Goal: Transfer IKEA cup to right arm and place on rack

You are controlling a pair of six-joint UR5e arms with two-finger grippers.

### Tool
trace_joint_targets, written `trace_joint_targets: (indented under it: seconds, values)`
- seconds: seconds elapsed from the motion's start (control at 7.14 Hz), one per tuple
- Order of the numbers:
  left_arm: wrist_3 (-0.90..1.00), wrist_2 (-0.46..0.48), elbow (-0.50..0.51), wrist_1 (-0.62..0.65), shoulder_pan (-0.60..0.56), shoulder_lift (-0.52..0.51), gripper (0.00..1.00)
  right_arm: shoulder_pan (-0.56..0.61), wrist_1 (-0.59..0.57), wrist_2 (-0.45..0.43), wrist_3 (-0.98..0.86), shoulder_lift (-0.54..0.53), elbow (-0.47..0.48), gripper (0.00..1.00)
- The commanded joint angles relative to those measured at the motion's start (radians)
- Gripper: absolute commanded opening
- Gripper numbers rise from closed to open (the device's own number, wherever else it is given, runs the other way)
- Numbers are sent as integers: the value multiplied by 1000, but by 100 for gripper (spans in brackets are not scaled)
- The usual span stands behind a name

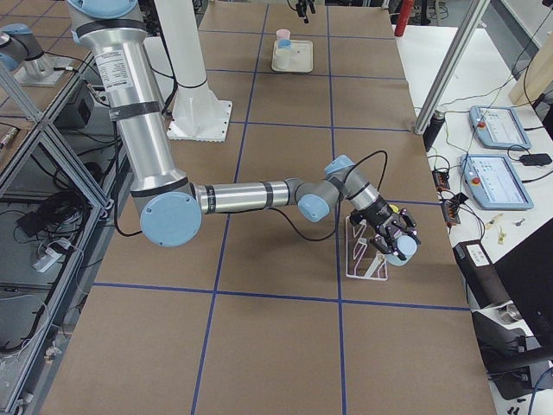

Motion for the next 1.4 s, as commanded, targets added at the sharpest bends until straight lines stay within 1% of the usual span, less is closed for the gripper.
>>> trace_joint_targets:
  seconds: [0.0,0.14,0.28,0.7,0.84,0.98,1.12,1.26]
  values:
    - [1,1,-1,-1,0,0,100,-4,0,1,-7,1,-3,55]
    - [1,1,1,-1,0,0,100,-4,2,5,-5,1,-6,81]
    - [1,1,-1,-1,0,0,100,-4,3,7,-2,1,-3,97]
    - [1,1,-1,-1,0,-2,100,-4,3,7,-7,3,8,98]
    - [2,-1,-1,-1,0,0,100,-4,2,13,-5,4,26,98]
    - [1,1,-1,-1,0,-2,100,-4,-1,46,4,3,76,98]
    - [-5,-1,-4,-1,0,-2,100,1,-1,154,82,-2,110,99]
    - [-8,1,-2,-1,0,-2,100,-1,-1,238,204,-28,161,99]
